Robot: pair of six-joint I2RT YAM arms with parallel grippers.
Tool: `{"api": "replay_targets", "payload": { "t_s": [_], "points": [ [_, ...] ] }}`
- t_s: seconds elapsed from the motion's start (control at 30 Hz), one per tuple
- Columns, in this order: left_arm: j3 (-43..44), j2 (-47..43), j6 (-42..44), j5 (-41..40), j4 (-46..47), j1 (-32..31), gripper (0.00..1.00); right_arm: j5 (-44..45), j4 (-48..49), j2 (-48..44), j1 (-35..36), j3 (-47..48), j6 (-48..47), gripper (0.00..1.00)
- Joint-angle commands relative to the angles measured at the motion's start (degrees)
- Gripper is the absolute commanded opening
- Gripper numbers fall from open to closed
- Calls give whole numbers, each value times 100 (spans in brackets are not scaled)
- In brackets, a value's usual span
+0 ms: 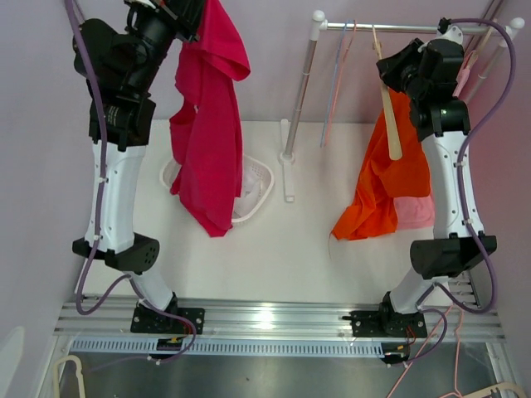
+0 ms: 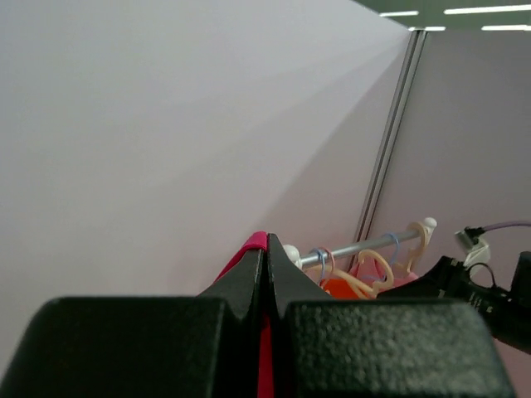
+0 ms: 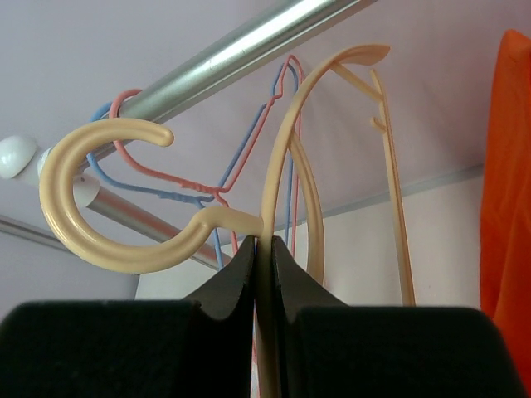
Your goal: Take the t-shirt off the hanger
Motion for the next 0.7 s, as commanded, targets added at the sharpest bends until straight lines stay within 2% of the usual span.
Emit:
{"api": "replay_targets", "payload": {
  "t_s": [0.0, 0.2, 0.3, 0.33, 0.53, 0.67],
  "points": [
    [451, 121, -710, 832, 941, 528, 1, -648, 508, 313, -121, 564, 244, 0],
    [443, 394, -1282, 1245, 1101, 1521, 1, -895, 736, 781, -244, 856, 376, 0],
    [223, 508, -1571, 1455, 1275, 1778, 0, -948, 929, 842, -244, 856, 393, 0],
    [449, 569, -1790, 1535, 1511, 1813, 0, -939, 982, 851, -244, 882, 394, 0],
    [460, 377, -1924, 1754, 1934, 1594, 1, -974, 1078, 1071, -367, 1163, 490, 0],
    [170, -18, -1599, 1835, 2470, 1208, 1, -1035, 1220, 1237, -481, 1207, 630, 0]
  ]
}}
